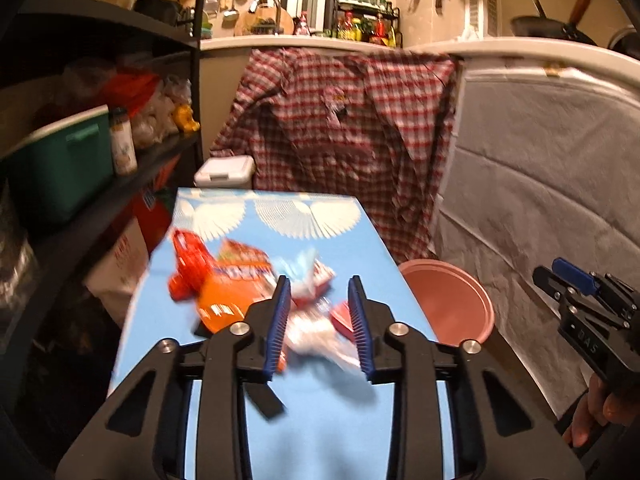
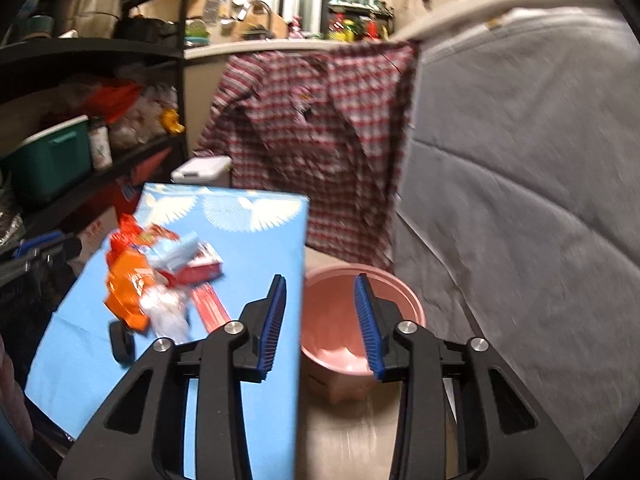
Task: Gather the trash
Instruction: 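Grasp the red plastic bag with the left gripper while the right grasps the red ointment box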
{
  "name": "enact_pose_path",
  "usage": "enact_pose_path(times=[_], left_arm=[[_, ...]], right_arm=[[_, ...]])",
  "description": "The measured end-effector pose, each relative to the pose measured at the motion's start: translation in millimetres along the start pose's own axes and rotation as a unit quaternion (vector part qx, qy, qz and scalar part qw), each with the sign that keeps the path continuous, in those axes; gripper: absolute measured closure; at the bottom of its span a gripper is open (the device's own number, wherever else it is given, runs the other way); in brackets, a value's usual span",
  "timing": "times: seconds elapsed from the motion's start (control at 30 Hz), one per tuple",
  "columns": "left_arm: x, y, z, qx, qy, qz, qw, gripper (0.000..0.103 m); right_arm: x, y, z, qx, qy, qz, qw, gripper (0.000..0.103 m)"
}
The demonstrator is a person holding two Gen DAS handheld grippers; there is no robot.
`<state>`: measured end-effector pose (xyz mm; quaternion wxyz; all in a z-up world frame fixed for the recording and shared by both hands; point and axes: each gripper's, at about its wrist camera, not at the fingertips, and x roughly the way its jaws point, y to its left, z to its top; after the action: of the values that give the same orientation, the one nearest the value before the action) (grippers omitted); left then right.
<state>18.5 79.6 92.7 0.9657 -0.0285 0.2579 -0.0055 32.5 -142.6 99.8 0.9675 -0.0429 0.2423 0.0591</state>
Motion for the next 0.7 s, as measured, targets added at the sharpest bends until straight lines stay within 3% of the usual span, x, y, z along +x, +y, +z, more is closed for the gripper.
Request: enact_pose_path(times=[0.13, 0.37, 0.53, 0.7], left_arm=[[13.2, 28.5, 28.3, -0.002, -0.006, 0.001, 1.0, 0.087], [57.4, 79.7, 63.3, -0.002, -0.01, 0.004, 0.9999, 0.09], [91.8, 118.3, 56.3, -0.017, 0.002, 0.011, 0.9998, 0.09], [133.9, 155.9, 43.3, -0.046, 0.062, 0.027, 0.9966, 0.09]], right_arm=[[13.6, 11.6, 23.1, -0.004, -0.004, 0.047, 0.999, 0.075], [62.1, 38.2, 47.0, -0.05, 0.018, 0.112, 0.992, 0.077], [105.8, 46.8, 16.3, -0.046, 0.069, 0.139, 0.987, 0.076], [138.7, 64.4, -17.0, -0.053, 0.13, 0.167, 0.976, 0.076]])
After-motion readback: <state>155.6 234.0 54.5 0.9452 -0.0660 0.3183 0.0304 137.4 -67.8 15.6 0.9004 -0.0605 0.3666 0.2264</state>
